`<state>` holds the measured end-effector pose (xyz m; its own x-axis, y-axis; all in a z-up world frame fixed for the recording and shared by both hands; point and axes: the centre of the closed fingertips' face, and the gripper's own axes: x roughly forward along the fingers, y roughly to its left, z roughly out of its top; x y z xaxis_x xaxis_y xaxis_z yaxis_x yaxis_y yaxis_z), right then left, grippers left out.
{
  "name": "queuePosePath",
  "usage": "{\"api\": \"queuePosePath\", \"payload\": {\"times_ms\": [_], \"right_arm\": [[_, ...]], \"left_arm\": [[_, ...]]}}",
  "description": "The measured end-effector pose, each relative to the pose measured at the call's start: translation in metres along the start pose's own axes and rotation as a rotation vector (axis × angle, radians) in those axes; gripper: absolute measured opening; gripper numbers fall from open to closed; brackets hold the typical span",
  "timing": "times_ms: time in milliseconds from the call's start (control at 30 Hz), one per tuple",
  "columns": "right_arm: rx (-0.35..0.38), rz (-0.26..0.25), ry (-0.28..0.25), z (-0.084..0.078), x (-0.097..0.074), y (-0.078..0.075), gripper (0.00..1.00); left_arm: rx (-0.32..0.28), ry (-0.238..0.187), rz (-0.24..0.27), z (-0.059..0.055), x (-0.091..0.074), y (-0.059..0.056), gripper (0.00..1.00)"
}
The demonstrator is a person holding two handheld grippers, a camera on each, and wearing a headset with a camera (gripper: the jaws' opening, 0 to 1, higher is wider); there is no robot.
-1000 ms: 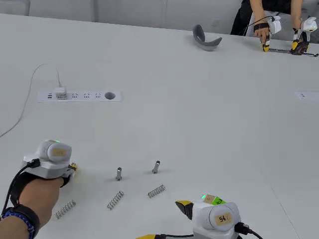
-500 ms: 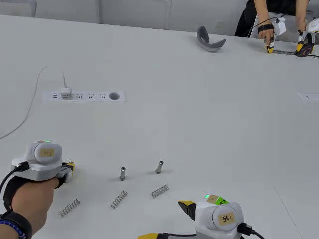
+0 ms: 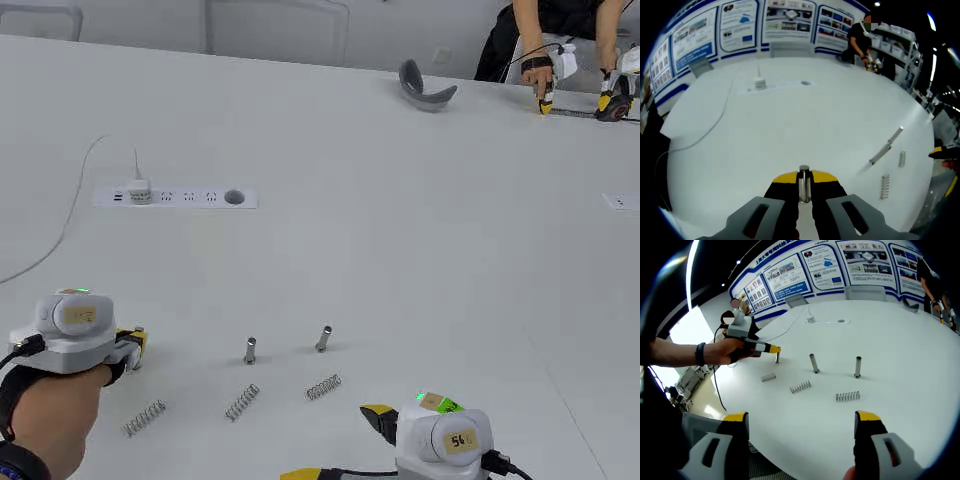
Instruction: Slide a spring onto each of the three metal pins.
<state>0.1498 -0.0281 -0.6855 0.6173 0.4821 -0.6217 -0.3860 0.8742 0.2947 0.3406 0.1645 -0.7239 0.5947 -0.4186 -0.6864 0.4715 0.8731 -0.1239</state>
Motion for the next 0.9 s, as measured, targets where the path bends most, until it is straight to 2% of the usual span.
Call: {"api": "queuePosePath", "payload": {"times_ms": [133,300,600,900], "right_arm": [[-0.001,-0.003,-0.001,0.0,-0.001,0.0,0.88],[-0.003,-0.001,-0.002,0.0,-0.001,0.001,0.88],[-0.006,0.008,-0.003,0.001,0.0,0.004,0.88],[-0.003,0.012,-0.002,0.001,0.0,0.005,0.88]], "left_arm": [[0.014,-0.009,-0.01,-0.003,-0.006,-0.001,0.07],[0.0,-0.015,-0.012,-0.006,-0.012,0.001,0.07],[0.014,-0.02,-0.012,-0.01,-0.017,0.002,0.07],[0.048,-0.025,-0.023,-0.01,-0.016,-0.006,0.07]]}}
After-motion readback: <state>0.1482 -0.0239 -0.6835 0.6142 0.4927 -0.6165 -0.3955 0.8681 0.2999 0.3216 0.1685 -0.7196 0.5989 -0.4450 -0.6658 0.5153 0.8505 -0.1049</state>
